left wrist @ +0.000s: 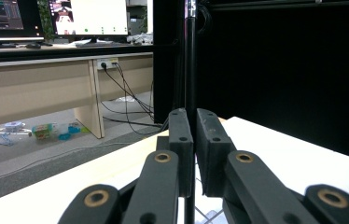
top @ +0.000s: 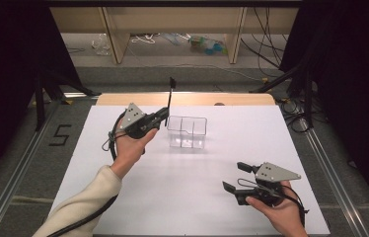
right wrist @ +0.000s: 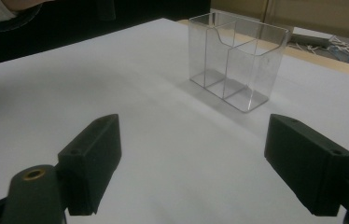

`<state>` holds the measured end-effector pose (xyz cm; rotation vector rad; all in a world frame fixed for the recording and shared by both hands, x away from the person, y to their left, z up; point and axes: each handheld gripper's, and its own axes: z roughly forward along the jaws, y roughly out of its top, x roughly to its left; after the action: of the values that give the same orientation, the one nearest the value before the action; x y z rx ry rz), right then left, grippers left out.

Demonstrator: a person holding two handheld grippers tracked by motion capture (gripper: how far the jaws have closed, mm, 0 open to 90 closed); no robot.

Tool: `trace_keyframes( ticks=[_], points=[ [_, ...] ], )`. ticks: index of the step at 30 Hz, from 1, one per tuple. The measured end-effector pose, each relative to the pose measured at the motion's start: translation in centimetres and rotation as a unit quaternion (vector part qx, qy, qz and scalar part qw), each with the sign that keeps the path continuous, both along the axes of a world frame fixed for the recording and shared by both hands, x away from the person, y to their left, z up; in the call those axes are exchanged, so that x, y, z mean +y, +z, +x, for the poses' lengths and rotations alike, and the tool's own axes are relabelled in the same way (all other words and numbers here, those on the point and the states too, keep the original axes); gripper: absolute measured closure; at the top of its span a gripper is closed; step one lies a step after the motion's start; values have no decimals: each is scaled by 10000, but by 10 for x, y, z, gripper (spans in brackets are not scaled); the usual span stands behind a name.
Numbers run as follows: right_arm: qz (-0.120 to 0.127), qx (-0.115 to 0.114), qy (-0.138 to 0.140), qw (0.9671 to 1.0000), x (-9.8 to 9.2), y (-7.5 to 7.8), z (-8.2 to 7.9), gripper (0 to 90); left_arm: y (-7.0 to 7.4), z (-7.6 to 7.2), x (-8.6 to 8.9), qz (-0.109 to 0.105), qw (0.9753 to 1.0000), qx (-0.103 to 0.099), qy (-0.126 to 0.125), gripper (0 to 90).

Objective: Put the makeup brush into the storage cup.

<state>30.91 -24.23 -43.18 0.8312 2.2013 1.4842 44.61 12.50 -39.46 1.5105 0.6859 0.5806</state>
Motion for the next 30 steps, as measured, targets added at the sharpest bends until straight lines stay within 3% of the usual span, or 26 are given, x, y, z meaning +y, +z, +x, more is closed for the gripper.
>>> trace_keyframes(
  ticks=[30],
  points=[
    [-70, 66, -17, 10000, -1, 1, -1, 199, 1, 6, -6, -38, 10000, 10, 0, 855]
  ],
)
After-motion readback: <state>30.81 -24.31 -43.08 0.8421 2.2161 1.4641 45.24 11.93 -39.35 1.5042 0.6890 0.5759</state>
